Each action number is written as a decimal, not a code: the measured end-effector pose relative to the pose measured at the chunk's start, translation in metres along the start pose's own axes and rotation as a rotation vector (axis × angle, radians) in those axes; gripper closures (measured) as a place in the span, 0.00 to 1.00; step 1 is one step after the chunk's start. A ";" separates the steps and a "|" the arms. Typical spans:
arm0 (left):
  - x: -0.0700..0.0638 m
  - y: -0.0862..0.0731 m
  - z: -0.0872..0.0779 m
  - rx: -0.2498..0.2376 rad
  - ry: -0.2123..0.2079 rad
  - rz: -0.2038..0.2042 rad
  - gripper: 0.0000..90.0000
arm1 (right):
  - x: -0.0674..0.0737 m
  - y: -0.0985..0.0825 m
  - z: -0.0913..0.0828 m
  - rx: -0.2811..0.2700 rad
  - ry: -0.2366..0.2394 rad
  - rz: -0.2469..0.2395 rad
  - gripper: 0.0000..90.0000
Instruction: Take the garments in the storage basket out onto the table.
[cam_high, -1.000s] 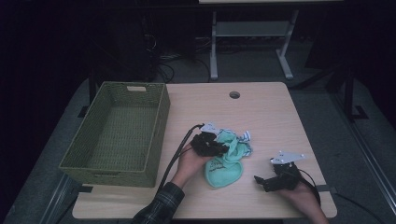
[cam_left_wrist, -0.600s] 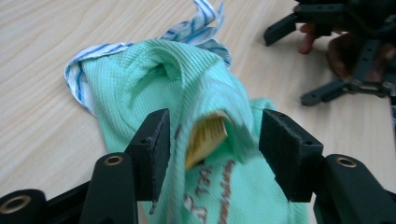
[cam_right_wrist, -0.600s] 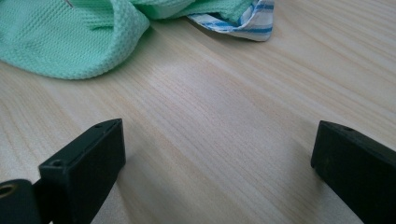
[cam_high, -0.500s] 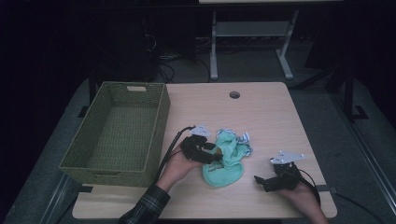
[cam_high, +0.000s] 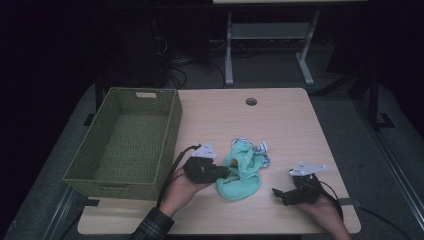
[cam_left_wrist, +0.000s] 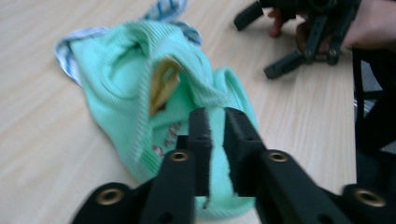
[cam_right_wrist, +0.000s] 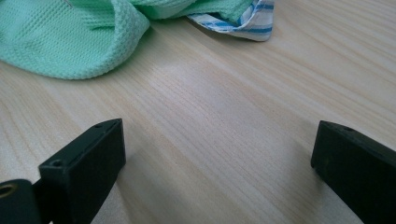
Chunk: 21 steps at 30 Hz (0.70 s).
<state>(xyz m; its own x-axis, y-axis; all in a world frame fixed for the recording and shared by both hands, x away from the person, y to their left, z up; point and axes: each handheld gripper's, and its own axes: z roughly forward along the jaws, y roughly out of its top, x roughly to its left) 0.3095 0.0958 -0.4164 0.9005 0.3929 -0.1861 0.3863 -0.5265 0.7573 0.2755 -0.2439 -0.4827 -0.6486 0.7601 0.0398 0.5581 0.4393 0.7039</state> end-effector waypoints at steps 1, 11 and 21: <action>-0.001 -0.002 0.001 0.011 -0.009 -0.004 0.95 | 0.000 0.000 0.000 0.001 0.000 -0.003 0.03; -0.014 -0.018 0.016 0.120 0.008 0.020 1.00 | 0.000 0.000 0.000 0.000 0.000 -0.007 0.03; -0.006 -0.036 0.016 0.201 0.055 0.003 0.99 | 0.000 0.000 0.000 0.001 0.000 0.000 0.03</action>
<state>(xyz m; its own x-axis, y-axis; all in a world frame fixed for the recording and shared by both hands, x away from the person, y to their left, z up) 0.2935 0.1000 -0.4528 0.8916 0.4290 -0.1452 0.4206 -0.6657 0.6164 0.2754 -0.2439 -0.4826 -0.6485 0.7602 0.0395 0.5586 0.4399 0.7032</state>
